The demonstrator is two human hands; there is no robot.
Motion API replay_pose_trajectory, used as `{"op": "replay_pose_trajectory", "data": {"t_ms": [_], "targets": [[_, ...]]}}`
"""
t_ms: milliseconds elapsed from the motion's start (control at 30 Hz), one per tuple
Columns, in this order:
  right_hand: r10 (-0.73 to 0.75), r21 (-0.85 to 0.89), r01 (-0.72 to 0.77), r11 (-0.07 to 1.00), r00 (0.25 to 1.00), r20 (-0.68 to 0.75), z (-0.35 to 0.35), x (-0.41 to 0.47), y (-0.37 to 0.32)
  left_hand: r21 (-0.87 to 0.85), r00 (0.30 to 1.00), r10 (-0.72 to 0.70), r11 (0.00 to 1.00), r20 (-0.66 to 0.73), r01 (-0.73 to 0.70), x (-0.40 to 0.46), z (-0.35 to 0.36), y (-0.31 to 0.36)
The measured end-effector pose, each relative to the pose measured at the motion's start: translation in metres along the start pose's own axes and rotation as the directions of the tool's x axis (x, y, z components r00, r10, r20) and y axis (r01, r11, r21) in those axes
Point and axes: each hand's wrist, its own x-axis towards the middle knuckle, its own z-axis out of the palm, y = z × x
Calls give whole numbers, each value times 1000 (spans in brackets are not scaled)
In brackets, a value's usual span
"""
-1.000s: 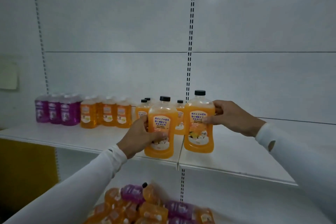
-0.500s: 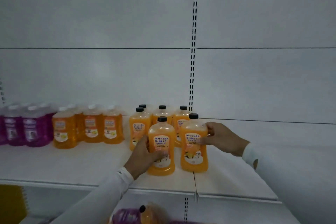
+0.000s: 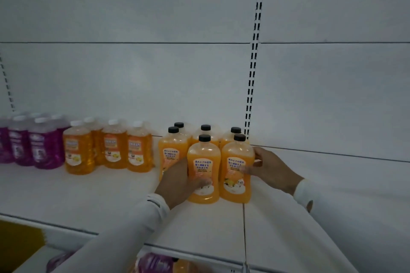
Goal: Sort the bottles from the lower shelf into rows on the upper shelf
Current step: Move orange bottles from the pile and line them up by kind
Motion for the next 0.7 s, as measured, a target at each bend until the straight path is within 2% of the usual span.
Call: {"op": "replay_pose_trajectory", "data": {"t_ms": [133,233,400,700], "targets": [[30,-84,-43,996,990,-141,5,1,3,64,999,-24,998,-41,27,7,2,-2],[62,-61,-78,995,970,-235,10,2,5,91,994,-40,995,-104,50,11,7,-6],[53,-18,-61,998,957,-285,23,1,7,98,985,-45,993,-168,62,15,13,-14],[91,-18,-100,995,952,-294,31,1,7,211,989,-28,976,-142,58,26,11,-12]]}}
